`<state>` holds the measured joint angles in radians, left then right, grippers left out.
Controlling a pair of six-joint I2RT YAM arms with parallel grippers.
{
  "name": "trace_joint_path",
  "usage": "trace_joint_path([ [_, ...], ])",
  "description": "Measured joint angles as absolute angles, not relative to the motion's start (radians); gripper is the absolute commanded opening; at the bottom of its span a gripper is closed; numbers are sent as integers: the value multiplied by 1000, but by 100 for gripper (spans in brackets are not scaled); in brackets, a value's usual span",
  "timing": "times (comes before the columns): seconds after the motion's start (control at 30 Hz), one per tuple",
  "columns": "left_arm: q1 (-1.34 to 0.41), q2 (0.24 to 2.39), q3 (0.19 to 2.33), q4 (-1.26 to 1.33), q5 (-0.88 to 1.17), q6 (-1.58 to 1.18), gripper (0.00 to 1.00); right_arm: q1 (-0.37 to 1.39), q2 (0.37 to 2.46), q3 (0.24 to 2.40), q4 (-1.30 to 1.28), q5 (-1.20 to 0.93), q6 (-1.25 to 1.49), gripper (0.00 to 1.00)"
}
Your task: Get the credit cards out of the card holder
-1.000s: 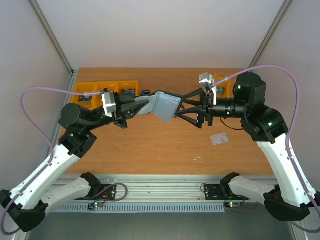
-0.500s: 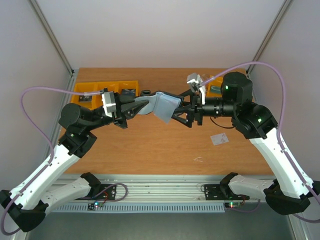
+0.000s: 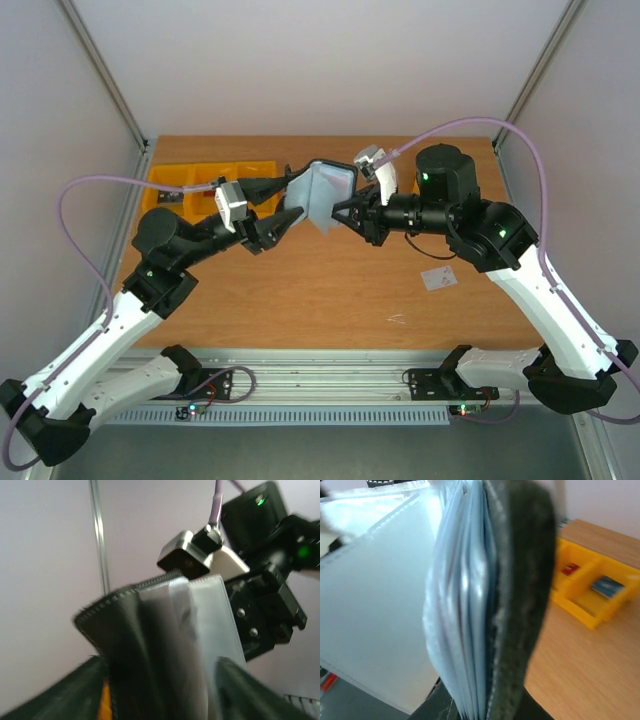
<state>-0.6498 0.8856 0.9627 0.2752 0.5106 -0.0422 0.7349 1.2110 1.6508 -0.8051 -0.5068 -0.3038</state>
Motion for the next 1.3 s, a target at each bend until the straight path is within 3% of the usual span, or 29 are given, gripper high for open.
trace_joint_path([
  [0.03, -650, 886, 957, 263, 502, -30, 91, 736, 1212, 1653, -818, -466, -294, 1],
  [0.07, -650, 887, 950, 250, 493, -16, 98, 738, 1213, 1656, -831, -424, -286, 1],
  [0.4, -651, 922, 932, 174, 436, 43, 99, 912, 1319, 1795, -970, 33, -226, 1],
  [0.6, -653, 939, 932, 157, 418, 53, 99, 962, 1387, 1863, -1026, 133, -231, 1],
  [0.67, -655, 940, 932, 157, 408, 52, 98, 966, 1395, 1869, -1032, 131, -241, 1],
  [0.77, -658, 941, 932, 160, 355, 54, 77, 971, 1397, 1875, -1034, 77, -270, 1],
  [0.83, -654, 940, 932, 163, 317, 57, 70, 975, 1392, 1876, -1033, 36, -292, 1],
  [0.9, -643, 938, 932, 168, 305, 52, 71, 975, 1379, 1871, -1032, 10, -317, 1],
  [1.1, -603, 899, 927, 193, 447, -38, 91, 970, 1297, 1854, -1056, -120, -414, 1],
  [1.3, -574, 884, 927, 212, 691, -127, 87, 970, 1282, 1915, -1170, -272, -508, 1],
])
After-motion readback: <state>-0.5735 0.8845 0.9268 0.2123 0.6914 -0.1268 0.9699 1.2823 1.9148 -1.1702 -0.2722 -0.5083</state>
